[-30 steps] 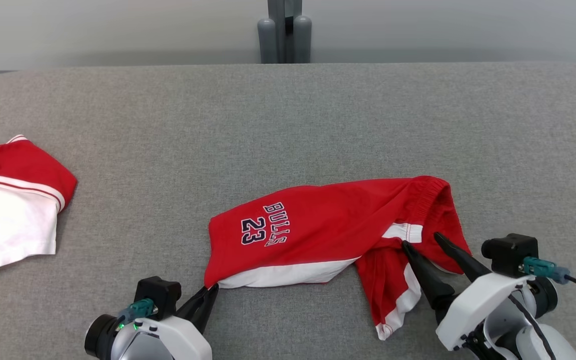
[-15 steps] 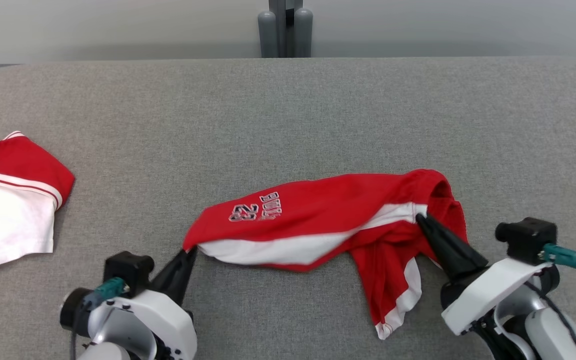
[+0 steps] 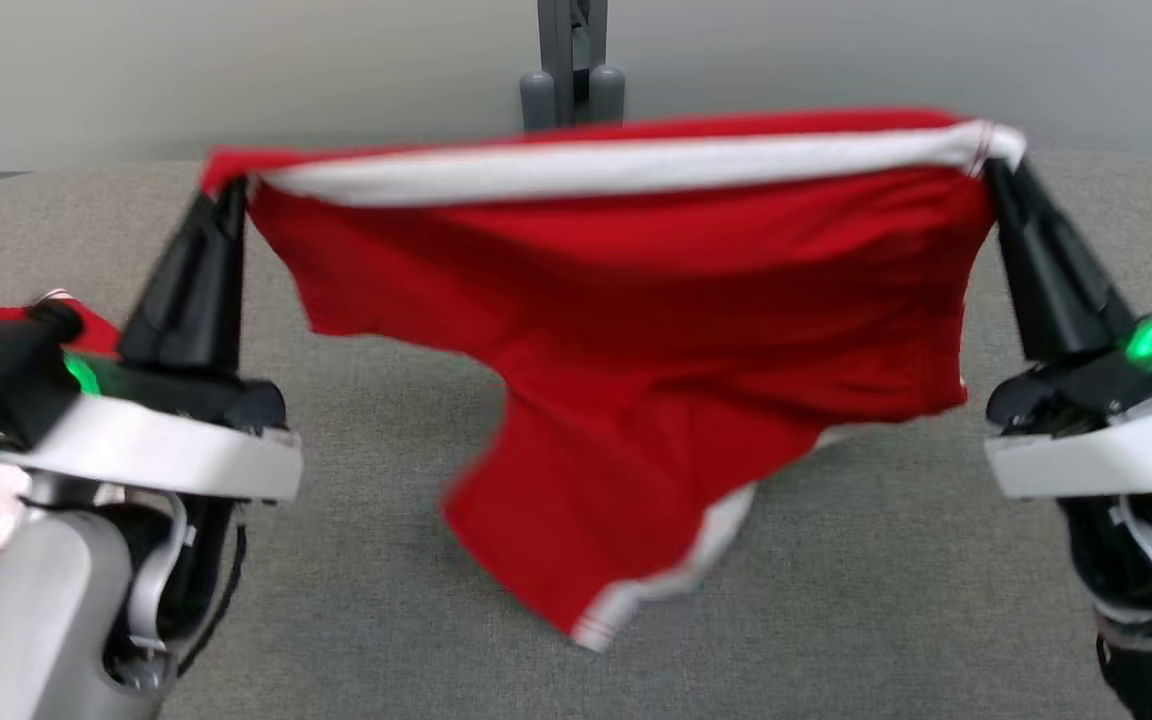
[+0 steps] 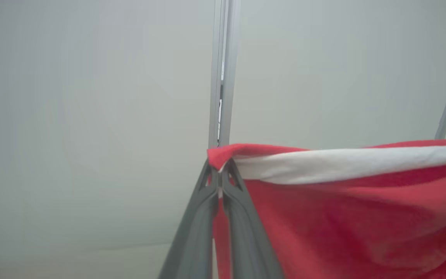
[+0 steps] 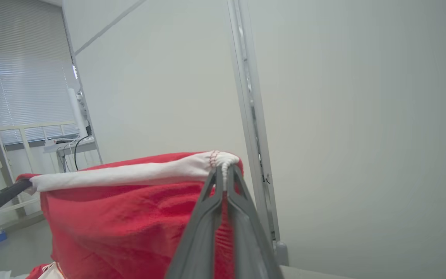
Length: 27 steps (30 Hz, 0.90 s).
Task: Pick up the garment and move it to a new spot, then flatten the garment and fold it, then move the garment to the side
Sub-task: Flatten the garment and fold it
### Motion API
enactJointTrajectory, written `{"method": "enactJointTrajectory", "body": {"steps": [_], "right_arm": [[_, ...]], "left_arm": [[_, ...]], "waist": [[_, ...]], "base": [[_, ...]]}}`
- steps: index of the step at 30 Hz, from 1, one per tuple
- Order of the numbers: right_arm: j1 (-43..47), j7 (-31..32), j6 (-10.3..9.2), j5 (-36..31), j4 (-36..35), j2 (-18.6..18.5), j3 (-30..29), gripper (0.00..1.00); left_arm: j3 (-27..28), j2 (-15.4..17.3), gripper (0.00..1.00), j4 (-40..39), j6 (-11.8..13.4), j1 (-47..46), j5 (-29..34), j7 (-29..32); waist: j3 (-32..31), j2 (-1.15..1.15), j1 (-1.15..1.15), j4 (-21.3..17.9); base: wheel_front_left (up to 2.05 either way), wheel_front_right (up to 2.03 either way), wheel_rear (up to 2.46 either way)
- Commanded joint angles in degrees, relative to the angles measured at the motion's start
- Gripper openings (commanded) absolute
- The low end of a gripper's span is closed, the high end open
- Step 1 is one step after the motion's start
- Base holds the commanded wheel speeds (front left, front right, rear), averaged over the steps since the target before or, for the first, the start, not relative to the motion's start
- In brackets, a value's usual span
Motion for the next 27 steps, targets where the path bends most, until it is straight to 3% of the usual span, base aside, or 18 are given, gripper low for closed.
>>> {"method": "enactJointTrajectory", "body": {"steps": [1, 10, 17, 22, 27], "right_arm": [[-0.9, -0.4, 0.03, -0.4, -0.5, 0.0, -0.4, 0.00], [-5.9, 2.6, 0.03, -2.6, -6.3, 0.7, -2.5, 0.00], [-6.2, 5.1, 0.03, -2.5, -7.7, 1.7, -2.4, 0.00], [-9.7, 5.6, 0.03, -2.3, -3.7, 2.3, -2.9, 0.00], [-18.7, 4.4, 0.03, -2.0, 6.4, 2.0, -1.7, 0.00]], "left_arm": [[0.4, 0.0, 0.00, -0.7, -0.1, -1.3, -0.3, -0.2], [2.6, 1.8, 0.00, -10.0, 0.9, -8.8, 2.1, 0.7], [2.2, 2.6, 0.00, -12.1, 1.5, -10.5, 2.8, 2.8], [1.7, 1.6, 0.00, -8.0, 0.0, -14.0, 1.0, 3.6], [-0.3, 0.4, 0.00, 3.9, -4.4, -22.9, -0.6, 5.0]], "waist": [[-0.2, 0.00, 0.00, 0.0], [-2.0, 0.00, 0.00, 0.0], [-1.4, 0.00, 0.00, -0.7], [1.0, 0.00, 0.00, -1.1], [5.2, 0.00, 0.00, -1.4]], "base": [[0.00, 0.00, 0.00], [0.00, 0.00, 0.00], [0.00, 0.00, 0.00], [0.00, 0.00, 0.00], [0.00, 0.00, 0.00]]}}
